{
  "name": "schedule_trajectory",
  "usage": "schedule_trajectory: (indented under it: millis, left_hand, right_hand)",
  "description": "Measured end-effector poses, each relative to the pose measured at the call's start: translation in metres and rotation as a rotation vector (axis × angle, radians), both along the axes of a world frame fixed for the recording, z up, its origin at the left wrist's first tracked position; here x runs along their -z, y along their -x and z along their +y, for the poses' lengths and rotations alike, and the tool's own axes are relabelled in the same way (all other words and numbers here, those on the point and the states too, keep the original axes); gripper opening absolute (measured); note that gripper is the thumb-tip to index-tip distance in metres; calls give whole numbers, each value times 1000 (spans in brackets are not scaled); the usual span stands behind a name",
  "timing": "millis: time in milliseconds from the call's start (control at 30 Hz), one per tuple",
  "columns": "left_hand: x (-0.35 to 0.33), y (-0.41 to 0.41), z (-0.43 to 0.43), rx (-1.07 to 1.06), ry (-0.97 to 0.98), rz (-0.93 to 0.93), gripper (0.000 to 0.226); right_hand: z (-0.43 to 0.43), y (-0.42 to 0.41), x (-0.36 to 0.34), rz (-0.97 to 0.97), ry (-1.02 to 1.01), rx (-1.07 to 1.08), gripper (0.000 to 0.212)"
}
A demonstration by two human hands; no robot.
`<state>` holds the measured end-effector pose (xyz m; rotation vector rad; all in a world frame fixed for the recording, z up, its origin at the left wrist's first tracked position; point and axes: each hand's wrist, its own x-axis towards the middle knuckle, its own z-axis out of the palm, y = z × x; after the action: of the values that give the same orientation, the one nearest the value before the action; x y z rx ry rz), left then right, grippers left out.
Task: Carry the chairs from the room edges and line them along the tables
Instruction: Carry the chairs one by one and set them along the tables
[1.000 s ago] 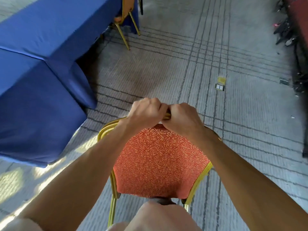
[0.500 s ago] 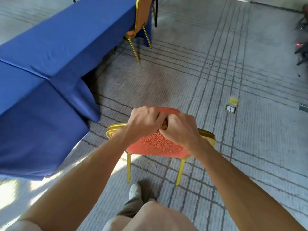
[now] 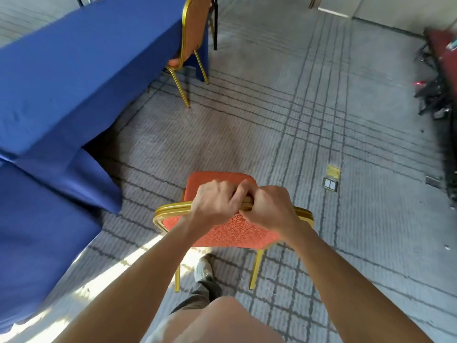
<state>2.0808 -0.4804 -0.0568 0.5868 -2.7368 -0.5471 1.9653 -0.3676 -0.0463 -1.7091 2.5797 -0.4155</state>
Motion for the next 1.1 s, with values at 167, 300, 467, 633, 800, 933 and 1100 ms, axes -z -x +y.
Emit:
schedule_trajectory:
  millis: [167, 300, 467, 633, 800, 933, 1100]
  left_hand:
    - [-17, 67, -80, -24, -5, 12, 58]
    - [-27, 115, -129, 24, 105, -31, 50]
    - [-34, 167, -180, -61, 9, -66, 51]
    - [-35, 222, -234, -50, 67, -114, 41]
    - [-33, 289, -299, -92, 165, -172, 42]
    - [-44, 338, -355, -212, 60, -180, 46]
    - [-73, 354, -417, -322, 65, -139, 43]
  right_hand:
    - [-77, 52, -16, 56, 133, 154, 15]
    - [-128, 100, -22, -22, 27, 190, 27]
    - [-175, 150, -28, -45, 19, 171, 31]
    - [-233, 205, -34, -98, 5, 151, 32]
    - [-302, 268, -36, -190, -77, 146, 32]
    - [-366, 321, -41, -232, -70, 90, 28]
    - [-439, 352, -61, -157, 23, -58, 33]
